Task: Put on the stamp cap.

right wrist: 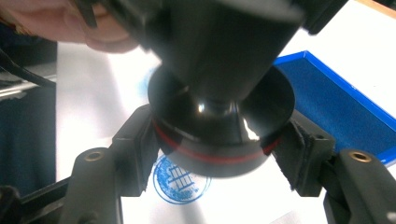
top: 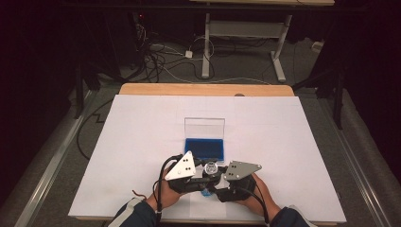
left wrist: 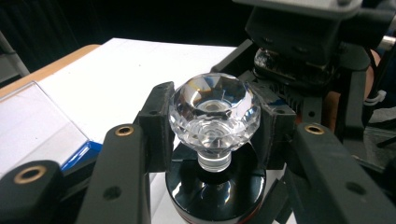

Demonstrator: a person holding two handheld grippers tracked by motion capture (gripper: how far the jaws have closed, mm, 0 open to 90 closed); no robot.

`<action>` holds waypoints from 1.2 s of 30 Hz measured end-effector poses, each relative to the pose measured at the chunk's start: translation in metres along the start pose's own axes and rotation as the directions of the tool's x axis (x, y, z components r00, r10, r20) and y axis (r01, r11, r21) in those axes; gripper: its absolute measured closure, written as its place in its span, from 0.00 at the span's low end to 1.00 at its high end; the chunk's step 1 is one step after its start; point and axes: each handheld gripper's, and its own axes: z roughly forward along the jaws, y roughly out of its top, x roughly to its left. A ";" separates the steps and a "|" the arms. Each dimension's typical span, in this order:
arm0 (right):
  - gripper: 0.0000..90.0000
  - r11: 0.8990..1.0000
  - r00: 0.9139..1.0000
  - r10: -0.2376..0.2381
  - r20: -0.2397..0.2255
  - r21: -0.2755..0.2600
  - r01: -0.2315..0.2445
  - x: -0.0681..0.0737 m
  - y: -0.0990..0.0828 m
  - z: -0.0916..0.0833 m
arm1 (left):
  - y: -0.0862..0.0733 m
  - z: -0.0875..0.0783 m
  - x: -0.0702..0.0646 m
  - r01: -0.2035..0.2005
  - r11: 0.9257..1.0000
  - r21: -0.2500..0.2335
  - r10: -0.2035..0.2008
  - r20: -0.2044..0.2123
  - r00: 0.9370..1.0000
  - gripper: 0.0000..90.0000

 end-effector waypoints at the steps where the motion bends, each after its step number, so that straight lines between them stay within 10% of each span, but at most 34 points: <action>1: 0.40 1.000 1.000 0.004 -0.002 0.003 -0.004 0.000 0.000 0.000 | 0.000 0.000 0.000 -0.001 1.000 0.001 0.001 0.000 1.000 0.60; 36: 0.25 1.000 0.997 -0.015 0.076 -0.011 0.016 -0.010 -0.005 -0.017 | 0.004 -0.017 0.007 -0.023 1.000 -0.010 0.022 -0.053 0.998 0.60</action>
